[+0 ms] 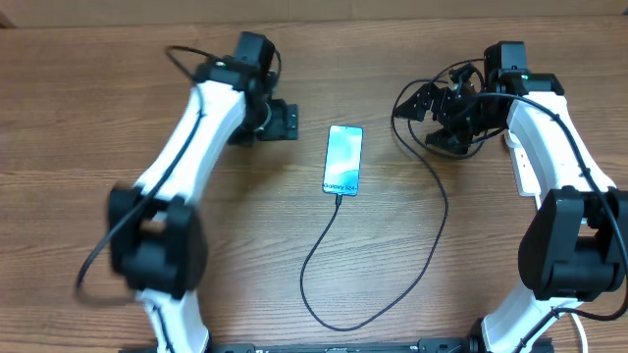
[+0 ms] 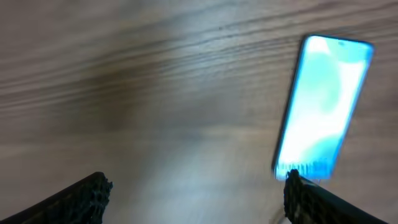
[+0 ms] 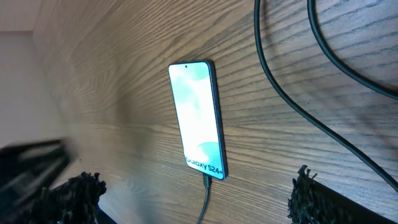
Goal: Plug charger to phone and switch on socket
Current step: 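Open the left gripper and lift it away from the phone, then move the right gripper over the power strip's switch beside the charger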
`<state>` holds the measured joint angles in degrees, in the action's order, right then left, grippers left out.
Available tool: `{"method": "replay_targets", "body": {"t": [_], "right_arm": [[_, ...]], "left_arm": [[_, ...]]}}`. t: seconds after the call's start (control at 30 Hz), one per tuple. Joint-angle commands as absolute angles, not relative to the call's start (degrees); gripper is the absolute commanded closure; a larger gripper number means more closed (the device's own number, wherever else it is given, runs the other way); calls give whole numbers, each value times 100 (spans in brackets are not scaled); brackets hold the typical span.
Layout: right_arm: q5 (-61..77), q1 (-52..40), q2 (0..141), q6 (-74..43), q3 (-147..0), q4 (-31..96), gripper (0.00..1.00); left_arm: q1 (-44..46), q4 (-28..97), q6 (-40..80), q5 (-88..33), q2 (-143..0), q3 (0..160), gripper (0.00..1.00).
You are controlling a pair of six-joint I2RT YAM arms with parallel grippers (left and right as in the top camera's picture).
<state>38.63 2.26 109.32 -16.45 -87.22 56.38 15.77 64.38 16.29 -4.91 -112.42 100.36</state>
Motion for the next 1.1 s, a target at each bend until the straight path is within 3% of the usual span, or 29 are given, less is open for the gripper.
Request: {"method": "replay_targets", "body": {"t": [0.0,0.2,0.77,1.07], "right_arm": [[3857,233,10940,-1603,-8820,5540,0],[3859,233,10940,-1623,-8820,5457,0],[3719,379,10940,-1623,-8892,5830,0],[3129,1079,10940,-1378,-10053,6836,0]], "left_arm": [[1619,6639,1221,209,-9946,10040,0],[1619,6619,1221,193,-9021,10040,0],[1619,6619,1223,193,-9026,10036,0],[1614,6619,1223,191,-9026,10036,0]]}}
